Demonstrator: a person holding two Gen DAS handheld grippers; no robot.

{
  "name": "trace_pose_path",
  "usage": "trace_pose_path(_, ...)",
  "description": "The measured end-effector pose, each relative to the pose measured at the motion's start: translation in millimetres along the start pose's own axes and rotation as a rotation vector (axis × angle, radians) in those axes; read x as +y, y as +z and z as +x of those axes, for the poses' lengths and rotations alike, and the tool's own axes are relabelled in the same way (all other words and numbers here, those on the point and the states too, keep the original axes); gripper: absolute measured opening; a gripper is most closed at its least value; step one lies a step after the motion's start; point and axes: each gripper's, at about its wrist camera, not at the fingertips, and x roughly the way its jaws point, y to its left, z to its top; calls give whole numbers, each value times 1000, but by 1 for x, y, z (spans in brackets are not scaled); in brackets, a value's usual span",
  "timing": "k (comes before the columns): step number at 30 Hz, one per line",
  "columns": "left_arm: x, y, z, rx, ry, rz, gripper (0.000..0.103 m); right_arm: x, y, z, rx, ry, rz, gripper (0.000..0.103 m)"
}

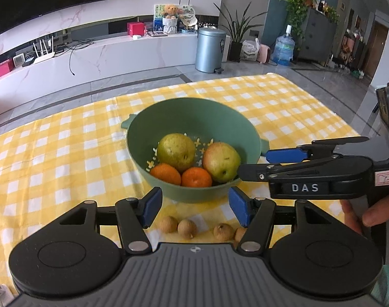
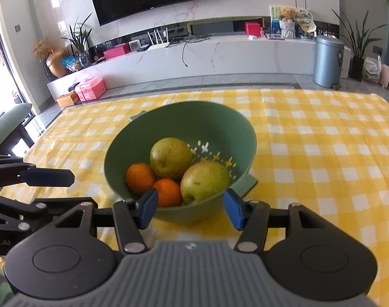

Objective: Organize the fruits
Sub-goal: 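Withdraw both tools and reach toward the two loose oranges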

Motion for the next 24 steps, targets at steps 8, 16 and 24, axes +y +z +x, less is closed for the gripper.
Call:
trace_pose_path(8, -4, -8, -9, 34, -48, 5, 71, 0, -17, -9, 71, -9, 10, 55)
trace_pose_path(16, -26, -29, -20, 120, -94, 63, 69, 7, -37, -22, 122, 9, 4, 54)
trace_pose_path(24, -35, -57, -31, 188, -109, 75, 66, 14, -66, -40, 166, 75, 10, 51)
